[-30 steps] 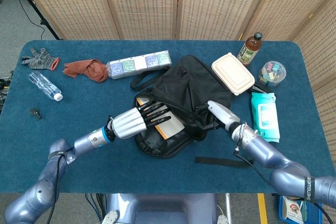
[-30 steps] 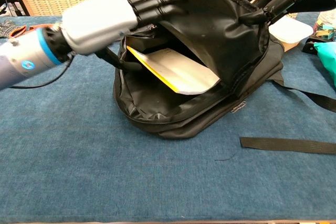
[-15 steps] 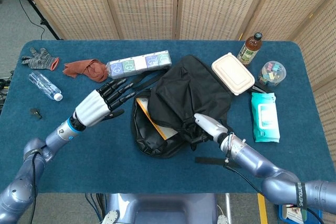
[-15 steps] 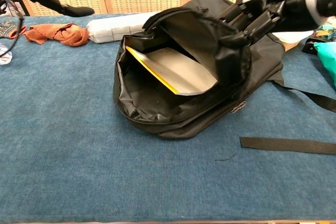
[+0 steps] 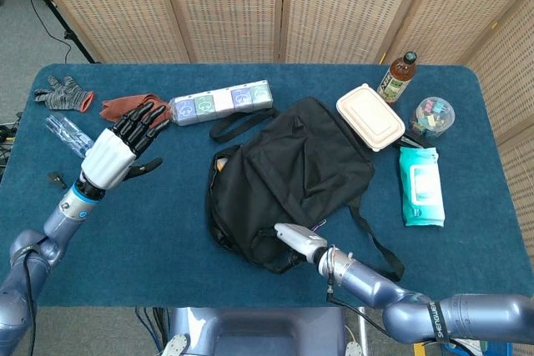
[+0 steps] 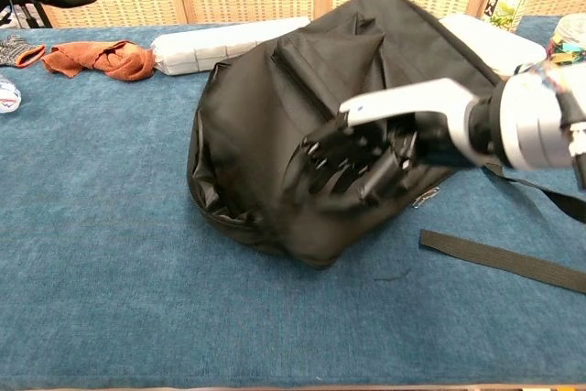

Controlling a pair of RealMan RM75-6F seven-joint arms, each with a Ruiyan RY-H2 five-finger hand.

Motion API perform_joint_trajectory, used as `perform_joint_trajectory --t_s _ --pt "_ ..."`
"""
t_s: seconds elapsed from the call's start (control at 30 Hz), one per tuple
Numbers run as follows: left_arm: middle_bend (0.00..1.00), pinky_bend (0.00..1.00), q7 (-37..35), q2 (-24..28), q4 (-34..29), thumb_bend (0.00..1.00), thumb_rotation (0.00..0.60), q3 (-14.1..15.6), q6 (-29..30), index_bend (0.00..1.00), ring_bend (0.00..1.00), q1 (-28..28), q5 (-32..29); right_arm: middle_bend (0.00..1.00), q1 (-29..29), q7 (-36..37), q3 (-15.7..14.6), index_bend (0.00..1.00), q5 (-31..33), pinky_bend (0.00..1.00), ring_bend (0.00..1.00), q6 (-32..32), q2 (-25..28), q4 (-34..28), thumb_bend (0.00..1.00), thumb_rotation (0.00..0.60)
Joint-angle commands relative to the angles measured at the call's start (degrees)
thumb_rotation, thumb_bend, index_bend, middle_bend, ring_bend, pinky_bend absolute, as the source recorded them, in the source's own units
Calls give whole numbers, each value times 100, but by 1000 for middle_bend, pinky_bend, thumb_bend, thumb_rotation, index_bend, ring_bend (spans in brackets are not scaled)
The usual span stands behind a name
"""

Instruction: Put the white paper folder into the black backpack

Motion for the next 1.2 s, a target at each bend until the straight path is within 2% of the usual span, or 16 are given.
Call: perform_joint_trajectory --t_s 0.03,0.2,0.53,0.73,0.87,0.97,1.0,1.07,1.2 --pt "0 209 -26 29 -47 143 600 -41 -45 0 0 65 -45 0 27 75 -61 0 -157 0 0 -302 -62 107 0 600" --pt "0 209 -125 52 -134 143 600 -121 -165 0 0 191 -138 0 -265 141 88 0 -552 0 0 247 -100 210 0 600" --pt "0 207 -215 201 -339 143 600 -169 -534 0 0 509 -254 0 -621 402 110 0 -1007 0 0 324 421 414 0 600" --pt "0 101 12 648 -926 142 600 -91 -980 0 0 823 -318 0 -963 324 -27 0 -1606 0 0 723 673 629 0 600" --pt "0 99 238 1083 -1694 139 600 -87 -1154 0 0 1089 -436 0 -1279 137 -188 0 -2144 0 0 1258 784 930 0 600" --pt "0 82 611 1557 -2602 138 600 -89 -1334 0 0 1321 -587 0 -1602 9 -365 0 -2641 0 0 1813 824 1319 0 600" --pt "0 75 818 1791 -3088 138 600 -97 -1396 0 0 1417 -659 0 -1727 17 -432 0 -2816 0 0 2006 829 1492 0 600" --pt "0 62 1177 2160 -3866 138 600 -101 -1510 0 0 1577 -795 0 -1922 39 -532 0 -3043 0 0 2292 833 1810 0 600" --pt "0 40 1701 2669 -5024 138 600 -136 -1659 0 0 1884 -1119 0 -2264 22 -687 0 -3368 0 0 2805 796 2433 0 600"
